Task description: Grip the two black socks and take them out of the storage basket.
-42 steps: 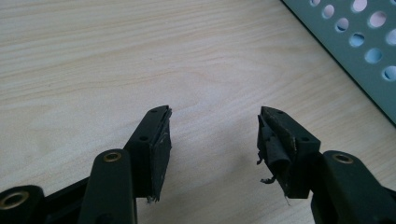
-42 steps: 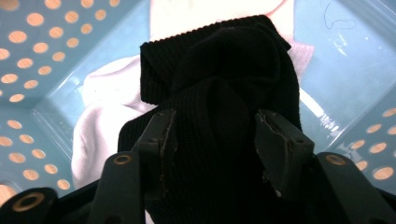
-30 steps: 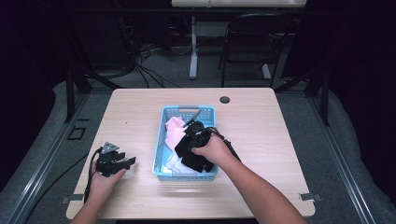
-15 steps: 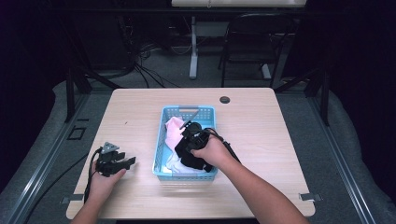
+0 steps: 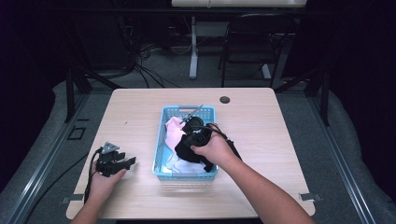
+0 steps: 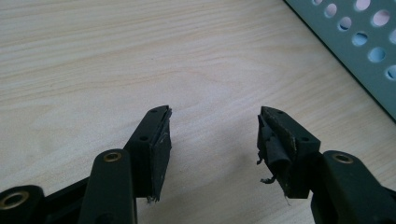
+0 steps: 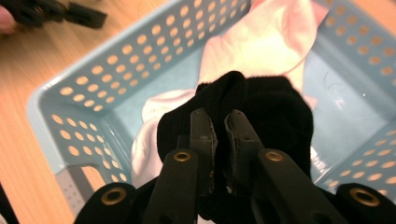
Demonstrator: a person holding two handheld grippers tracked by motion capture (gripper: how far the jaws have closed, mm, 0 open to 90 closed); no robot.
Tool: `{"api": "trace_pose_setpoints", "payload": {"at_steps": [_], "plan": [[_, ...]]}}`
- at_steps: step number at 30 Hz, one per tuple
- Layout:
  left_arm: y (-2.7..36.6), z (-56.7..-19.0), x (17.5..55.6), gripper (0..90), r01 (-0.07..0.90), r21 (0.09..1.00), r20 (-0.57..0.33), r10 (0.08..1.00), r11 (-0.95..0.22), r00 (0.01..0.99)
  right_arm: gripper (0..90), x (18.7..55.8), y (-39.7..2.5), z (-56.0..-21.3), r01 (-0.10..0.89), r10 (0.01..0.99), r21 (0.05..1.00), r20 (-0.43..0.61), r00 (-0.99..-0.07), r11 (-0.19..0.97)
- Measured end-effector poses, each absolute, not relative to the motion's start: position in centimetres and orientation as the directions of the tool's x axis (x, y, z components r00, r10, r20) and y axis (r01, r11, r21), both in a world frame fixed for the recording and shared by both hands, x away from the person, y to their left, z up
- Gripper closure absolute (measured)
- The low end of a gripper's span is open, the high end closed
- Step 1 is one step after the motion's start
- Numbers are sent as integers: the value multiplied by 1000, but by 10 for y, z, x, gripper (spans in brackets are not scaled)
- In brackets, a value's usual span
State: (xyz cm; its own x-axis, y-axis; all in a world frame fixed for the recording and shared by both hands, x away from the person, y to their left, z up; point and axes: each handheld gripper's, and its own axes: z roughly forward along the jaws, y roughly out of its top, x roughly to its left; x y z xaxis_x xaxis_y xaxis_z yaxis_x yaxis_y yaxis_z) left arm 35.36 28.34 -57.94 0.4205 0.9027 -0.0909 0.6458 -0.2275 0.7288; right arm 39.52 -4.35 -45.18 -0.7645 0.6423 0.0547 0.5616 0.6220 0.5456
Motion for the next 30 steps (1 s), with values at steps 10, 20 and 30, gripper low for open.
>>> {"api": "trace_pose_setpoints", "payload": {"at_steps": [10, 20, 30], "plan": [[284, -579, 354, 446, 650, 725, -91, 904, -227, 417, 830, 390, -50, -415, 515, 633, 593, 11, -774, 619], [285, -579, 353, 444, 648, 728, -92, 906, -222, 414, 829, 385, -74, -401, 513, 653, 617, -2, -757, 597], [284, -580, 354, 445, 650, 727, -91, 907, -222, 412, 829, 385, -118, -391, 545, 714, 640, -8, -700, 541]]}}
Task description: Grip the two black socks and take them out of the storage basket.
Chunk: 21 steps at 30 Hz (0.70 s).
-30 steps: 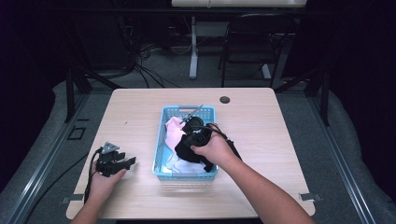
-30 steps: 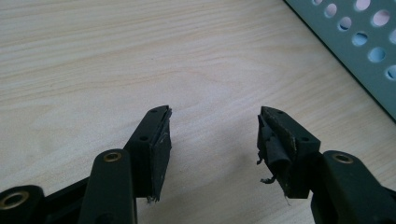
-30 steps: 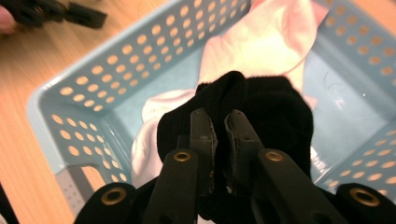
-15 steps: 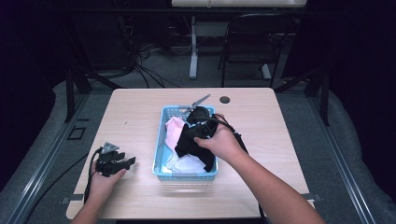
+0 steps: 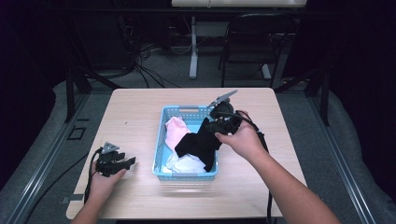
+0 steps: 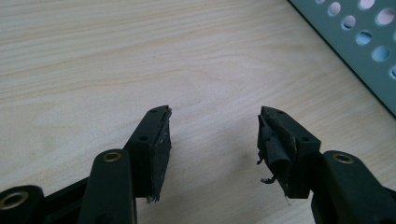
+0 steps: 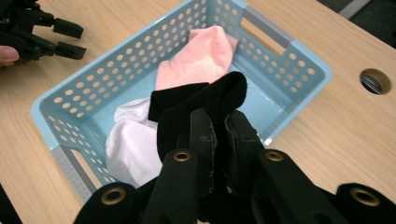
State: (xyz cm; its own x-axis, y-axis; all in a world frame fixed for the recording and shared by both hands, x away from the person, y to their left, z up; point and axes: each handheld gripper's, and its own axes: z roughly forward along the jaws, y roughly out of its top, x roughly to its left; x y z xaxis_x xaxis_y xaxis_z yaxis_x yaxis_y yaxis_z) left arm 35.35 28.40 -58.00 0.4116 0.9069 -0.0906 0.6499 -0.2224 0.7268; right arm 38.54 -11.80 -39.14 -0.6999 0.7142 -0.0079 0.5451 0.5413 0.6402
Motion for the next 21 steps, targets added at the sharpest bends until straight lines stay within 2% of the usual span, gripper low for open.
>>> {"api": "trace_pose_setpoints", "payload": {"at_steps": [21], "plan": [[285, -580, 357, 444, 659, 725, -103, 915, -199, 390, 828, 390, -189, -400, 631, 815, 643, 16, -579, 435]]}}
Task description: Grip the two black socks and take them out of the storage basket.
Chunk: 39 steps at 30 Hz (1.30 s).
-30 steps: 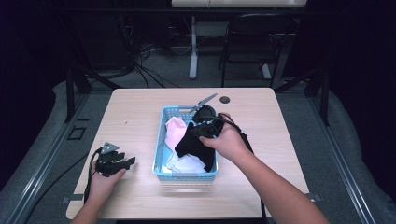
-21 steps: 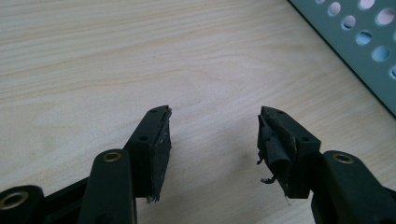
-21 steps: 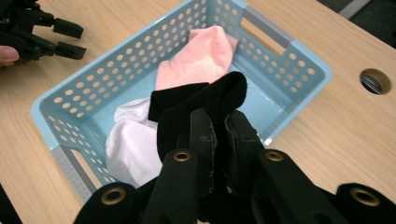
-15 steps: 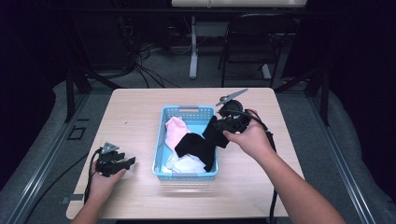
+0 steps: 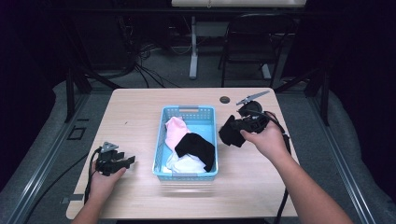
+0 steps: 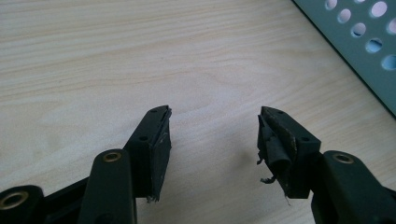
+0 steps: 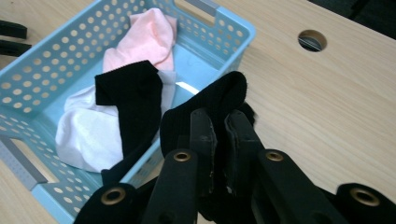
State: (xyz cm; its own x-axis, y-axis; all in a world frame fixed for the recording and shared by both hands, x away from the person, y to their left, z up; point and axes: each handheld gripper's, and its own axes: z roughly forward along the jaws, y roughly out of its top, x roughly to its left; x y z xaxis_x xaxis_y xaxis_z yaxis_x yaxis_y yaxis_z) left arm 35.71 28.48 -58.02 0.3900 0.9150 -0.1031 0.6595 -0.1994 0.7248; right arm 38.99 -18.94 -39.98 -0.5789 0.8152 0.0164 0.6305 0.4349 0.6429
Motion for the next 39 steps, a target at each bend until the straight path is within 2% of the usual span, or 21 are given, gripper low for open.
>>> {"api": "trace_pose_setpoints", "payload": {"at_steps": [8, 16, 22, 29, 31, 32, 33, 34, 39], "plan": [[286, -580, 357, 442, 654, 730, -99, 917, -197, 386, 828, 387, -210, -406, 654, 844, 634, 3, -537, 413], [290, -580, 355, 442, 654, 732, -102, 920, -189, 379, 827, 392, -222, -428, 685, 865, 615, 11, -502, 390], [290, -580, 355, 442, 652, 733, -95, 919, -196, 383, 825, 396, -230, -469, 728, 881, 568, 11, -473, 384], [291, -579, 355, 442, 654, 729, -95, 917, -201, 387, 813, 402, -234, -497, 761, 897, 546, 39, -441, 350], [291, -579, 355, 442, 654, 730, -95, 917, -200, 387, 797, 403, -235, -497, 763, 897, 544, 38, -439, 351], [291, -579, 355, 442, 651, 734, -96, 919, -194, 383, 738, 405, -234, -497, 762, 899, 547, 39, -435, 345], [291, -579, 355, 442, 651, 734, -96, 919, -194, 383, 738, 405, -234, -497, 762, 899, 547, 39, -435, 345], [291, -579, 355, 442, 650, 735, -95, 919, -194, 382, 686, 407, -233, -496, 761, 900, 550, 39, -434, 343], [291, -579, 355, 442, 649, 735, -97, 918, -194, 384, 614, 406, -230, -492, 756, 904, 553, 12, -428, 351]]}}
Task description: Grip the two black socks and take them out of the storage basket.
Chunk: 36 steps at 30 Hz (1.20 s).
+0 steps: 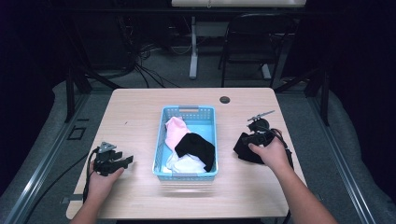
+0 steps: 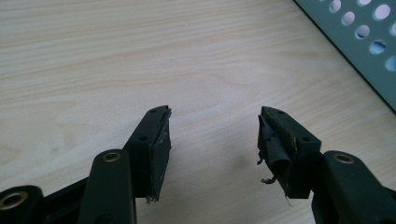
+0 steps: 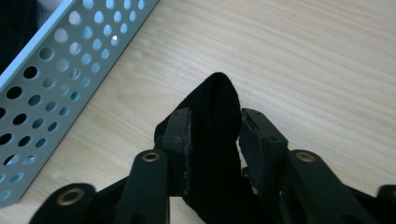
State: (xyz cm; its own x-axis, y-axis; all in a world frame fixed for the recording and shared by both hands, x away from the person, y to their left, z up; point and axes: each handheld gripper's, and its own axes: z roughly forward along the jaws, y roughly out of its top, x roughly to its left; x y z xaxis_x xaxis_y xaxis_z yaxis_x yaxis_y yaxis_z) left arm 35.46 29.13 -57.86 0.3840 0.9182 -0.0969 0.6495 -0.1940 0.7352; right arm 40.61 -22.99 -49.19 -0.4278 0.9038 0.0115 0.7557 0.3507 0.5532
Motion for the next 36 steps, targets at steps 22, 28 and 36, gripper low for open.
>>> {"api": "trace_pose_setpoints", "payload": {"at_steps": [22, 28, 36], "plan": [[290, -578, 353, 442, 647, 737, -96, 917, -196, 387, 590, 406, -193, -433, 665, 866, 627, -32, -498, 406], [290, -578, 353, 442, 645, 738, -94, 916, -198, 389, 589, 406, -174, -426, 643, 844, 630, -36, -535, 435], [291, -578, 353, 442, 645, 739, -97, 916, -196, 389, 586, 409, -154, -423, 628, 821, 627, -31, -570, 460]]}}
